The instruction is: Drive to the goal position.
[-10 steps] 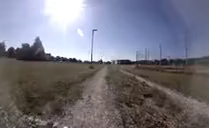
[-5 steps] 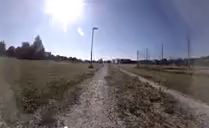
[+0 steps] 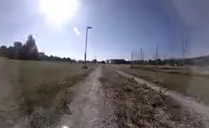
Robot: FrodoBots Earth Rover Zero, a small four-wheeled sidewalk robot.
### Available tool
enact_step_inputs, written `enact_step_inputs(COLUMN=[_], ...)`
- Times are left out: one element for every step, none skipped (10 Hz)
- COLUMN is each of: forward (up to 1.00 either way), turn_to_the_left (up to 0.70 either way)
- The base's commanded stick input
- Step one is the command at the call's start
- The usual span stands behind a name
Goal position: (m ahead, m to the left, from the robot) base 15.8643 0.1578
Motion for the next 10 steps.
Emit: enact_step_inputs(forward=[0.5,0.5,0.5,0.5,0.5,0.5,0.5,0.5,0.5,0.5], turn_to_the_left=[0.0,0.0,0.0,0.0,0.0,0.0,0.0,0.0,0.0,0.0])
